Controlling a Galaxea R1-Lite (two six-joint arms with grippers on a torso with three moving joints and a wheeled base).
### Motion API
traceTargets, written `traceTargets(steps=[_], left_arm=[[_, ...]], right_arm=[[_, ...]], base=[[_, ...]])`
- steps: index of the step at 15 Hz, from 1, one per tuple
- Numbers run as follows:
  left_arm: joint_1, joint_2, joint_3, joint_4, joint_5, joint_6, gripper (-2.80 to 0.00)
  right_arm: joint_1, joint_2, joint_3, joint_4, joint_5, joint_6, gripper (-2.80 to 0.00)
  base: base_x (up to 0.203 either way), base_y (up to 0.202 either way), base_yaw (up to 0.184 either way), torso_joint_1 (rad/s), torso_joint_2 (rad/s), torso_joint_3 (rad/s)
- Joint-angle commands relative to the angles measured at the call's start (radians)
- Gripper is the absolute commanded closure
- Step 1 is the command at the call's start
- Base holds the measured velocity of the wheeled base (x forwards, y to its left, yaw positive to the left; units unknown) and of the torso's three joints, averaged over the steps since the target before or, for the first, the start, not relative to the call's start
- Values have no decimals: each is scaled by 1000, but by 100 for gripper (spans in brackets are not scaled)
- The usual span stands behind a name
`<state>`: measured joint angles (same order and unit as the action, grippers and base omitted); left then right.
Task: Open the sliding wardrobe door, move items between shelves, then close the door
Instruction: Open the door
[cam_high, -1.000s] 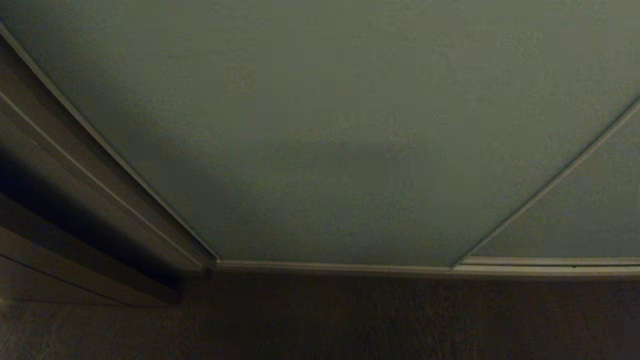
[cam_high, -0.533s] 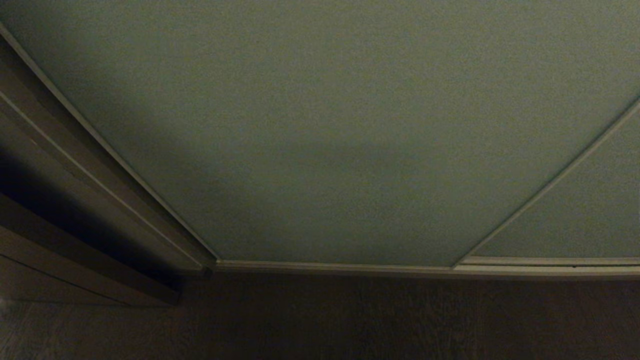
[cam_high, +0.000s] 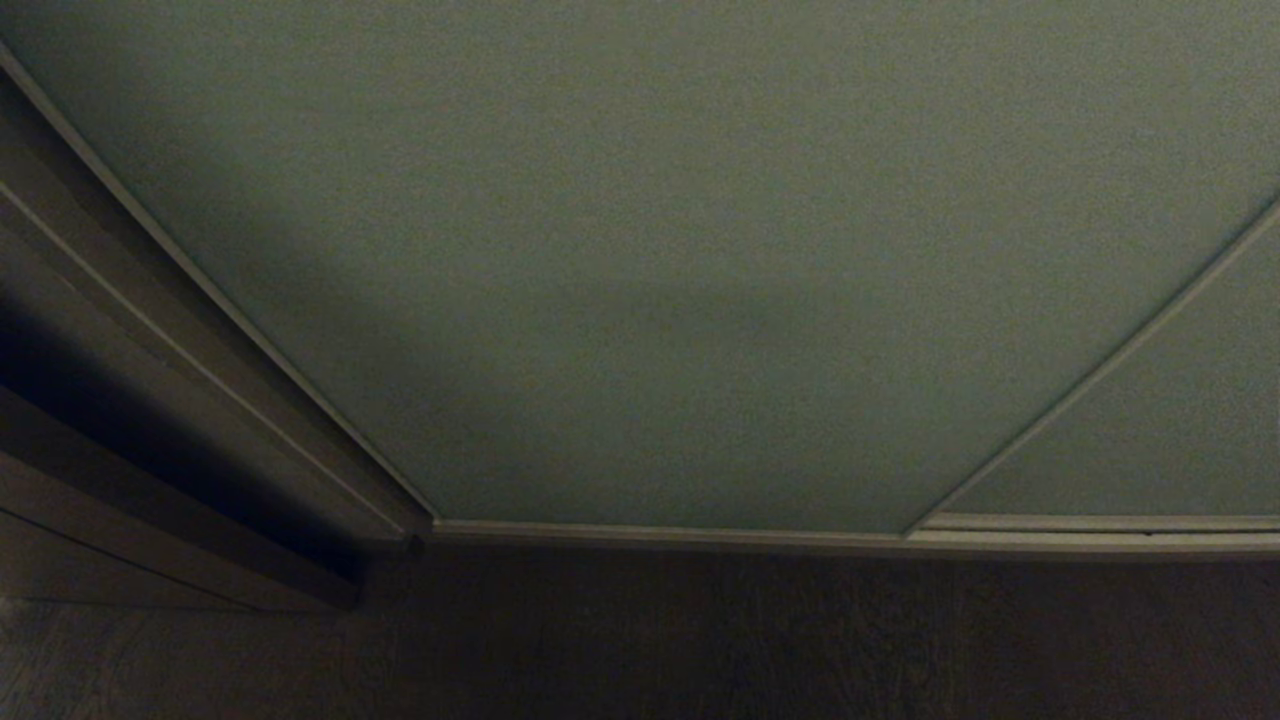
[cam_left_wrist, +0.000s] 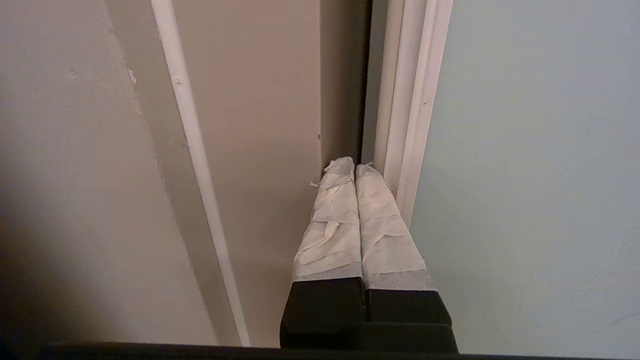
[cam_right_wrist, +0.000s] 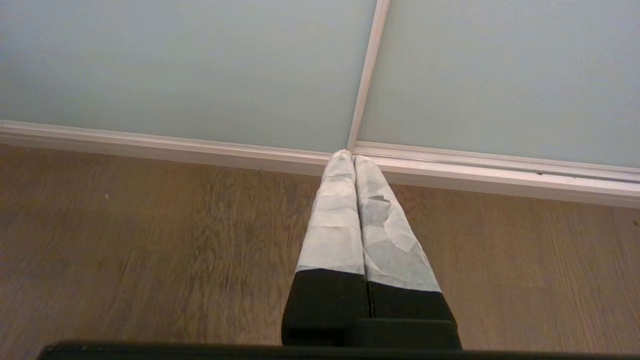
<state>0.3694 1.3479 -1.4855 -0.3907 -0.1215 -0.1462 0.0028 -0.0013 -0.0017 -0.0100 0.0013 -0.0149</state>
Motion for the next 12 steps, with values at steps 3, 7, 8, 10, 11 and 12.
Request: traceTargets(steps=[3,7,8,10,11,12], left_arm=[[-31,-9,11,-2,-6,0,0],[-74,-21,11,-1,-6,1,0],[-89,-29,12,-1,-6,2,0],[-94,-57,20,17,-6,4,0],[-93,-77,24,30,-6,4,0],[-92,-99,29,41,-4,3,0]], right_arm=[[0,0,0,-1,0,0,0],[0,0,0,-1,0,0,0],[0,0,0,-1,0,0,0],[0,0,0,-1,0,0,0],[0,0,0,-1,0,0,0],[0,0,0,-1,0,0,0]], base=[[0,0,0,0,0,0],[0,0,0,0,0,0],[0,0,0,0,0,0],[0,0,0,0,0,0],[0,0,0,0,0,0],[0,0,0,0,0,0]])
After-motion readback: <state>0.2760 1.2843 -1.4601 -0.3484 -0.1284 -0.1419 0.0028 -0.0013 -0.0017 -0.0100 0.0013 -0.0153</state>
